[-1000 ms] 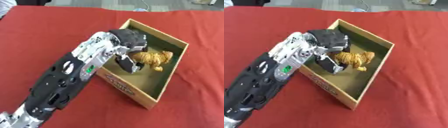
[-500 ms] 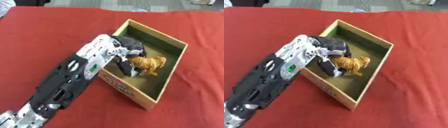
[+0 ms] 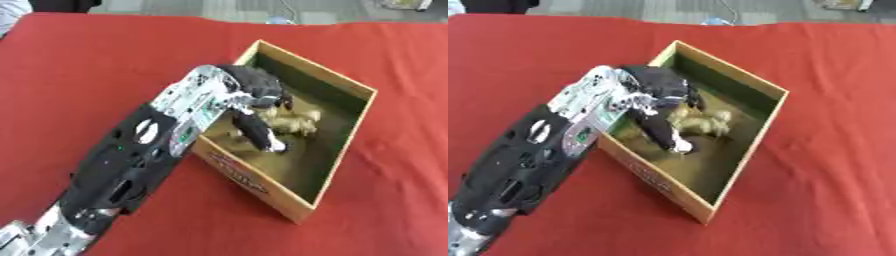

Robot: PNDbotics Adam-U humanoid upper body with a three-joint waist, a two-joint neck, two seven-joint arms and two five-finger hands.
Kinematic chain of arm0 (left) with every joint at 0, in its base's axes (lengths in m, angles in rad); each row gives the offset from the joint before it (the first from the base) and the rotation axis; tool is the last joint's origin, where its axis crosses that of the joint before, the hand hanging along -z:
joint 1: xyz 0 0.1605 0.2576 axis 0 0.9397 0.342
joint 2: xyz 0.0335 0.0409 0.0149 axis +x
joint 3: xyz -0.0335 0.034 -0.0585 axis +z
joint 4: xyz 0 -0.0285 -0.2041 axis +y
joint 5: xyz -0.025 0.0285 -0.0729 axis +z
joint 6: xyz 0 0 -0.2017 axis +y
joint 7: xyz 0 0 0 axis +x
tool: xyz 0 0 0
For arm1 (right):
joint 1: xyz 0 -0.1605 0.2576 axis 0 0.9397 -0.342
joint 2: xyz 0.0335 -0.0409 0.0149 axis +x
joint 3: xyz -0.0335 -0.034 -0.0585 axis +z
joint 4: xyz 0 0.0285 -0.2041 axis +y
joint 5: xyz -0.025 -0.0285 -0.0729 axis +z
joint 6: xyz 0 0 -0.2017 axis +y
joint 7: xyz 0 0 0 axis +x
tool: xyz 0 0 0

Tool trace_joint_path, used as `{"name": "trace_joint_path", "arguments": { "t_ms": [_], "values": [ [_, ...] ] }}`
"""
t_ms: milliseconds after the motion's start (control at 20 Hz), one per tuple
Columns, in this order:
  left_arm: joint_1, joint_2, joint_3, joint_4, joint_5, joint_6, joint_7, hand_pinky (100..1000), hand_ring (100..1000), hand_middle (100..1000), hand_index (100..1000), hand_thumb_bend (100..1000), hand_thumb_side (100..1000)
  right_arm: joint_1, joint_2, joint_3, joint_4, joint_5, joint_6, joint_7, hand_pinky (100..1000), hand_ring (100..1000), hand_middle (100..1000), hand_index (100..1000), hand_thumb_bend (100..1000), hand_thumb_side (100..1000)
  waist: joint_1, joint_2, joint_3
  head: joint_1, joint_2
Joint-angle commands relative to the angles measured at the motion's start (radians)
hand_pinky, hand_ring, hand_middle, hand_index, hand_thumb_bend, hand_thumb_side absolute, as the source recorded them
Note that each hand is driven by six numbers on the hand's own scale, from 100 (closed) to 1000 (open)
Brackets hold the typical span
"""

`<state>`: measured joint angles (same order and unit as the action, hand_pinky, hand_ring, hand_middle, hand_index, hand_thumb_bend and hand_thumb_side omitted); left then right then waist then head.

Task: Pick up objects on the table and place them in the box.

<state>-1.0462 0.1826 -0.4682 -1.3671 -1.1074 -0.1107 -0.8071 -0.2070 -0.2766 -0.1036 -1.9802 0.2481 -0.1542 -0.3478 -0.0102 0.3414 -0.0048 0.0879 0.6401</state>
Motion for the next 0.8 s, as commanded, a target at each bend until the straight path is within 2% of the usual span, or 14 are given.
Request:
{"name": "trace_joint_path", "arguments": {
  "t_ms": [50,250,350,500,550,750,800],
  "values": [
    [-0.02,-0.001,0.018,-0.024,-0.013,-0.005,0.023,687,766,781,896,425,804,-0.005,-0.01,-0.004,-0.02,-0.007,-0.002,-0.001,949,671,612,778,100,654,-0.005,-0.025,-0.002,0.002,-0.008],
    [-0.016,0.0,0.022,-0.034,0.003,0.005,0.032,665,744,757,869,332,768,-0.004,-0.009,-0.004,-0.02,-0.007,-0.002,-0.002,949,672,612,778,100,652,-0.007,-0.026,-0.003,0.002,-0.009],
    [-0.013,0.001,0.03,-0.048,0.016,0.018,0.041,636,720,733,844,226,720,-0.003,-0.008,-0.005,-0.02,-0.007,-0.001,-0.003,949,671,612,778,100,652,-0.009,-0.028,-0.002,0.001,-0.01],
    [-0.009,0.008,0.041,-0.082,0.041,0.05,0.068,607,684,702,816,141,689,-0.002,-0.008,-0.006,-0.02,-0.007,-0.001,-0.005,948,671,611,778,100,651,-0.011,-0.029,0.0,0.0,-0.011],
    [-0.008,0.011,0.05,-0.099,0.049,0.067,0.084,551,627,657,775,100,622,-0.002,-0.008,-0.006,-0.02,-0.007,-0.001,-0.006,948,671,611,778,100,650,-0.012,-0.03,0.001,-0.002,-0.011],
    [0.013,0.035,0.102,-0.208,0.119,0.184,0.206,417,519,557,699,100,534,0.0,-0.007,-0.009,-0.02,-0.007,-0.001,-0.01,947,671,611,777,100,648,-0.015,-0.034,0.008,-0.011,-0.009],
    [0.022,0.042,0.116,-0.239,0.147,0.219,0.244,379,491,534,687,100,548,0.0,-0.007,-0.01,-0.02,-0.007,-0.002,-0.011,947,671,611,777,100,648,-0.016,-0.035,0.01,-0.015,-0.008]
  ]
}}
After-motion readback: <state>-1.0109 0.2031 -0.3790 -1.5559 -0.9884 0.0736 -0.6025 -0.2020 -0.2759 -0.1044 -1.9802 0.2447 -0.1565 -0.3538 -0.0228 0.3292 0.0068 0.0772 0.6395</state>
